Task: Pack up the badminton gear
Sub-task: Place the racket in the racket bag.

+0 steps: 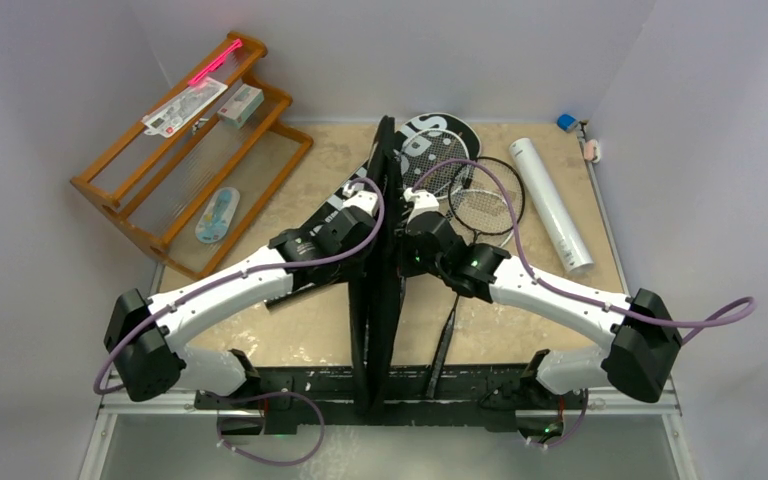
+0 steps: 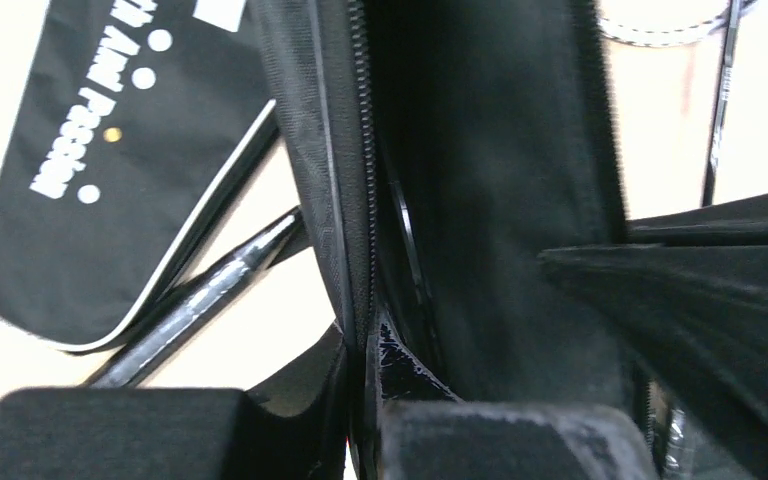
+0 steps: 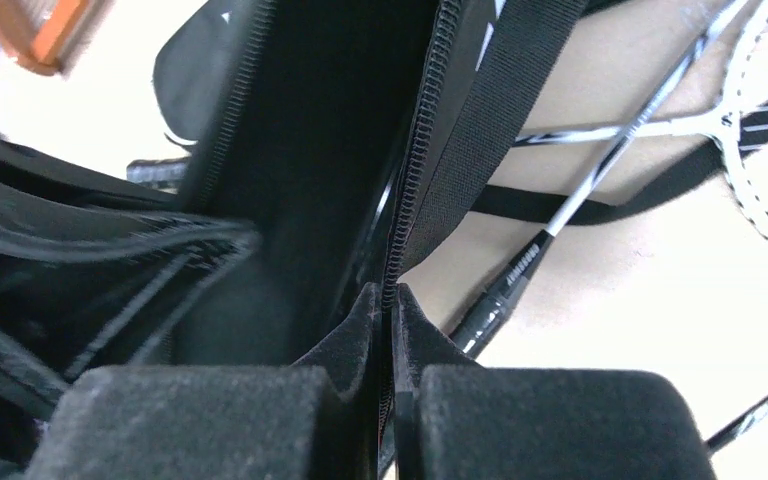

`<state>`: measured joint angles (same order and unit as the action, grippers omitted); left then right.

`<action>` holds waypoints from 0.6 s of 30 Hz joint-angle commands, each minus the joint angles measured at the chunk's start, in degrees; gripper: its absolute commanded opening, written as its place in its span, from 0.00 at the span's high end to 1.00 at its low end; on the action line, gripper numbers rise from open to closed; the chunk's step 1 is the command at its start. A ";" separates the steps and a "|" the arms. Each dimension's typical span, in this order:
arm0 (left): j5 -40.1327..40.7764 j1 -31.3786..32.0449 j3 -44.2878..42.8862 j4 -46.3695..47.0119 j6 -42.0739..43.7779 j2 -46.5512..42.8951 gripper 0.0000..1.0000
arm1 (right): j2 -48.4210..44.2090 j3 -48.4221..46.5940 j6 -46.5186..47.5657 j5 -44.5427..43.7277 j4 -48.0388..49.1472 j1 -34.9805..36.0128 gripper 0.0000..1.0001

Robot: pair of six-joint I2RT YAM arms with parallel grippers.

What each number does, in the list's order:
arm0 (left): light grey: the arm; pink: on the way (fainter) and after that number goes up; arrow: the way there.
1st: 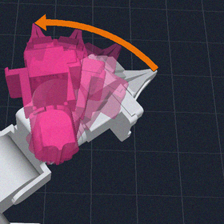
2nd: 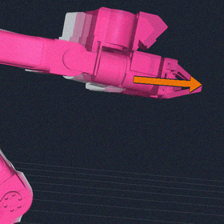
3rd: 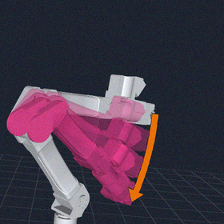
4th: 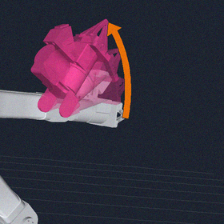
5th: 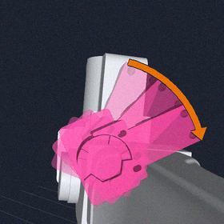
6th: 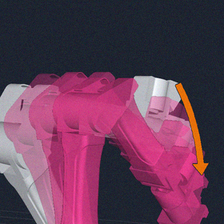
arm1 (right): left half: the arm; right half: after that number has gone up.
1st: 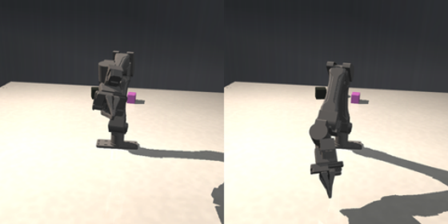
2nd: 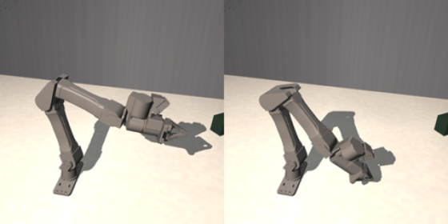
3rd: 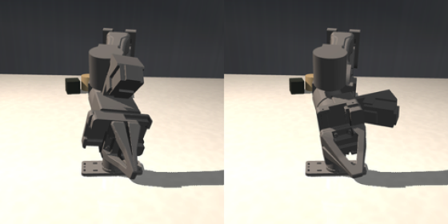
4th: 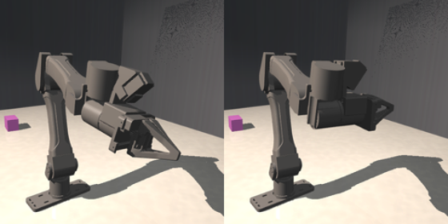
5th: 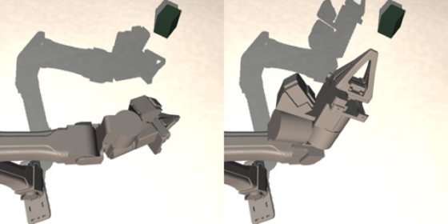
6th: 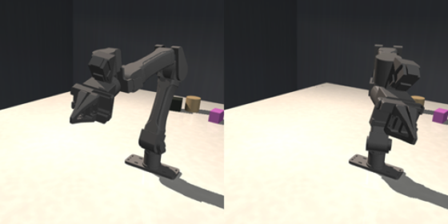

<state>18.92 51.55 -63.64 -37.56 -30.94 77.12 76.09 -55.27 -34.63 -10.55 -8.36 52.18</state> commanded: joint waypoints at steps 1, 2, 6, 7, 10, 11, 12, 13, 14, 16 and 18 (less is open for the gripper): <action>5.88 0.04 -1.84 -1.82 -1.31 -3.93 1.00 | -1.22 -2.56 -2.15 -7.70 -4.82 0.16 1.00; 5.80 0.04 -1.58 -1.69 -1.25 -4.37 1.00 | -1.40 -2.46 -2.56 -8.17 -5.61 0.19 0.97; 5.87 0.04 -0.45 -0.53 -1.04 -5.40 1.00 | -4.30 -0.28 -3.42 -8.44 -7.63 0.17 0.66; 5.79 0.04 -0.10 -0.09 -0.93 -5.67 1.00 | -5.64 0.69 -3.42 -8.41 -8.04 0.15 0.60; 5.99 -0.11 0.46 1.14 0.08 -6.27 1.00 | -11.32 4.20 -4.02 -9.18 -9.49 0.10 0.48; 6.31 -0.25 0.33 1.21 0.62 -6.35 1.00 | -13.43 5.45 -4.30 -9.58 -10.01 -0.01 0.43; 6.57 -0.40 0.11 1.26 1.29 -6.35 1.00 | -15.24 6.68 -4.68 -9.86 -10.62 -0.05 0.40; 6.68 -0.65 -0.17 1.26 1.96 -6.29 1.00 | -17.02 7.75 -5.01 -10.11 -11.25 -0.27 0.38; 6.69 -1.00 -0.47 1.37 2.99 -6.28 1.00 | -18.35 8.93 -5.41 -10.42 -11.87 -0.67 0.37; 6.01 -2.13 -0.90 1.99 5.42 -6.06 1.00 | -19.55 10.95 -6.18 -10.40 -13.15 -2.34 0.37; 3.93 -3.79 -0.97 3.10 8.58 -5.64 1.00 | -18.91 12.28 -7.85 -9.36 -14.37 -5.37 0.37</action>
<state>23.14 50.50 -62.98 -38.63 -28.51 73.03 56.75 -46.04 -39.13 -18.55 -18.37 50.83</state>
